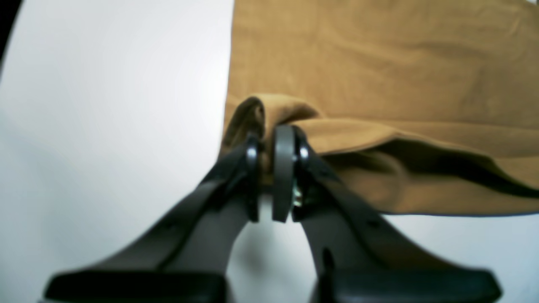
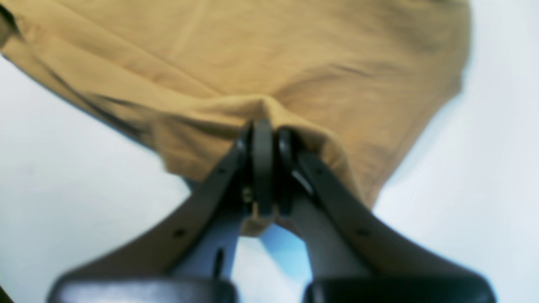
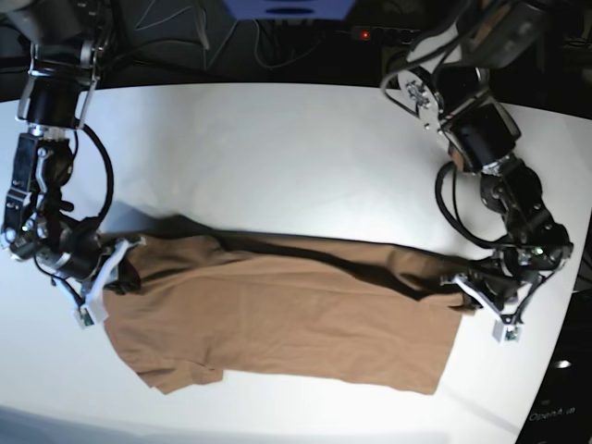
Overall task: Fold the T-shirt properly
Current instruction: 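Carry the lifted edge across the shirt toward the opposite side seam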
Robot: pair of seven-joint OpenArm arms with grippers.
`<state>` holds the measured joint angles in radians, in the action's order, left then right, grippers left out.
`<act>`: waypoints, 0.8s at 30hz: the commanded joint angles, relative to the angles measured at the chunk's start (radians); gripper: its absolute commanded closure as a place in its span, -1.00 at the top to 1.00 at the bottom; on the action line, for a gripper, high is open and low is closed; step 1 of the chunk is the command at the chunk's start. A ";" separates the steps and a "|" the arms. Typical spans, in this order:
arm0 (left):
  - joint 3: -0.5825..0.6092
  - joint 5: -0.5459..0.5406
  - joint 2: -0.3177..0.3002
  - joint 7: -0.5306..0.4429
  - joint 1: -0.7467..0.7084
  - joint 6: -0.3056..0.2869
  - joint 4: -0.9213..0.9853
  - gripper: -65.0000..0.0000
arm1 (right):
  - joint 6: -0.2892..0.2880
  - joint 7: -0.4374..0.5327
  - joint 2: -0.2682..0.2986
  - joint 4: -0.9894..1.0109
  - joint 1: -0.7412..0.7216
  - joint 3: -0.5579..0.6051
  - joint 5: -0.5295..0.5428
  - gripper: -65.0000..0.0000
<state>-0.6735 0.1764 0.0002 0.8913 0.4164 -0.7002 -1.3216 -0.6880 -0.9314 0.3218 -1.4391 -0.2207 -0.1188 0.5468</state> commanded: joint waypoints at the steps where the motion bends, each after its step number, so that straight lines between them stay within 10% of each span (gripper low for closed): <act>1: 0.002 -0.018 -0.007 -0.045 0.031 0.002 0.001 -0.91 | -0.006 0.035 0.017 -0.015 -0.035 -0.005 0.003 -0.98; 24: 0.004 -0.027 -0.044 -0.206 0.069 0.002 0.095 -0.91 | -0.006 0.248 0.040 0.246 -0.167 0.138 -0.083 -0.98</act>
<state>-0.6731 0.1650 -0.0364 0.7078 0.4580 -0.6994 -1.2152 -0.6876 -0.7139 0.3485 -1.1759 -0.3523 0.0242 0.4450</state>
